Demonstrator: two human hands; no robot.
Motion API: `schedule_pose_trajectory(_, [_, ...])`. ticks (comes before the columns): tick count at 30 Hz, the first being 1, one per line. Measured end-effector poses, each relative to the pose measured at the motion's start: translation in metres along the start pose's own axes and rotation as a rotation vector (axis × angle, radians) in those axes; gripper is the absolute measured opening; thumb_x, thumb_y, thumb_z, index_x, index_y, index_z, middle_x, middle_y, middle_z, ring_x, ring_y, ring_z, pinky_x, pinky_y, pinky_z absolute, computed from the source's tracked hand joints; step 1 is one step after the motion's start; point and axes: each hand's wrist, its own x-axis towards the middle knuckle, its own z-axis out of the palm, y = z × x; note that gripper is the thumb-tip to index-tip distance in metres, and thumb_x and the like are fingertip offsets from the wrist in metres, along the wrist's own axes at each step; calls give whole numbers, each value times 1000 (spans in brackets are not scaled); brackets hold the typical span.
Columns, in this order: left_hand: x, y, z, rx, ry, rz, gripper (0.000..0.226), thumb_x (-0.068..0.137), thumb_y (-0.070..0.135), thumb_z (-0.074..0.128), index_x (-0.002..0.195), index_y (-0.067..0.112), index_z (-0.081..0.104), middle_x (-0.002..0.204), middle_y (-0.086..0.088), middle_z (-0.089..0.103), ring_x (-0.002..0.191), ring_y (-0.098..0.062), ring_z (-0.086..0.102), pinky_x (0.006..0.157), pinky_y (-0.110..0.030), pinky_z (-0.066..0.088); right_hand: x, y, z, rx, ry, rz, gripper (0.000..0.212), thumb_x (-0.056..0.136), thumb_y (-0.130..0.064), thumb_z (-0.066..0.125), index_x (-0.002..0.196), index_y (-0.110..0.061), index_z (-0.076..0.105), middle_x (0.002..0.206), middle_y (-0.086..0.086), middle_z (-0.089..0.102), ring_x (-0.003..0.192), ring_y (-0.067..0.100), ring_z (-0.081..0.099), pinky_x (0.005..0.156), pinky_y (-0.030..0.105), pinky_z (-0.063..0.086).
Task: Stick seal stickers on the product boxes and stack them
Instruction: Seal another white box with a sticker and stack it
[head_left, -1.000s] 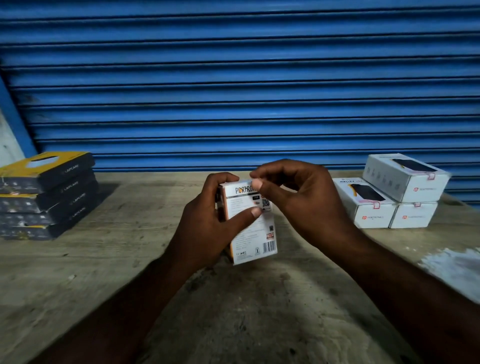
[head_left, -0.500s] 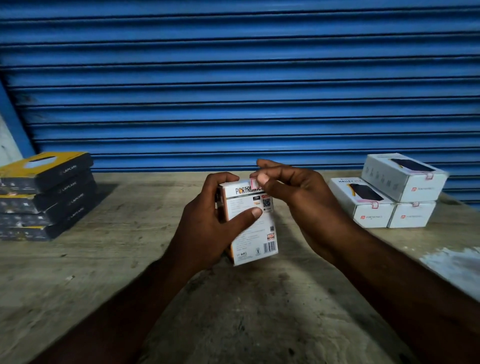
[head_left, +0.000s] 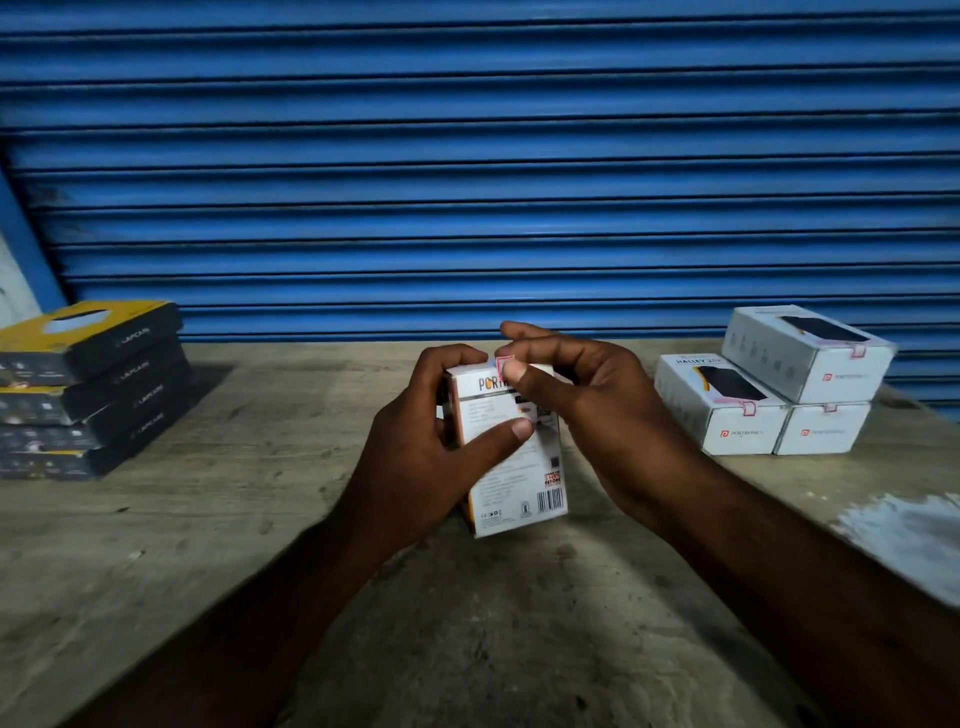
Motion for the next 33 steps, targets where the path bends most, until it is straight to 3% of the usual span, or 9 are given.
schedule_pose_trajectory(6, [-1, 4, 2, -48, 3, -2, 51, 67, 48, 77, 111, 44, 50, 99, 25, 69, 81, 2, 71, 61, -13, 53, -1, 2, 0, -12, 8, -22, 8, 83, -10, 73, 89, -15, 77, 127, -7, 66, 114, -4, 61, 92, 21, 50])
schedule_pose_trajectory(15, [0, 3, 0, -46, 16, 57, 51, 72, 32, 83, 110, 43, 50, 105, 27, 66, 88, 5, 68, 63, -12, 52, -1, 6, 2, -55, 22, -98, 12, 84, -5, 73, 93, -13, 75, 128, -7, 65, 112, -4, 62, 92, 23, 52])
schedule_pose_trajectory(18, [2, 1, -2, -32, 3, 61, 54, 72, 26, 86, 110, 41, 51, 103, 26, 66, 88, 3, 69, 63, -12, 52, 0, 5, 1, -128, -12, -115, 13, 86, -6, 71, 95, -15, 73, 129, -8, 64, 113, -5, 61, 98, 31, 52])
schedule_pose_trajectory(20, [3, -1, -4, -15, -7, 61, 56, 72, 24, 87, 111, 42, 50, 103, 27, 66, 87, 3, 68, 62, -12, 52, 0, 6, 1, -155, -41, -104, 15, 89, -6, 68, 102, -12, 72, 130, -7, 63, 114, -4, 61, 99, 32, 52])
schedule_pose_trajectory(24, [3, -3, -6, 3, -36, 40, 59, 67, 41, 84, 113, 48, 48, 106, 27, 66, 90, -1, 69, 66, -21, 58, -1, 4, -2, -148, -92, -43, 39, 93, -7, 64, 129, -18, 61, 120, -3, 68, 103, 9, 69, 84, 27, 58])
schedule_pose_trajectory(29, [3, -6, -5, -6, -35, 32, 60, 71, 31, 86, 114, 47, 48, 107, 29, 66, 88, 0, 70, 65, -19, 57, -1, 3, -3, -160, -91, -58, 41, 90, -2, 66, 129, -14, 62, 117, 3, 70, 101, 14, 70, 83, 26, 58])
schedule_pose_trajectory(33, [4, -5, -6, -6, -44, 32, 58, 69, 36, 85, 112, 49, 48, 107, 29, 65, 90, 0, 69, 66, -22, 59, 0, 4, -5, -114, -111, -46, 40, 90, -1, 66, 128, -12, 62, 117, 4, 71, 102, 14, 70, 84, 25, 57])
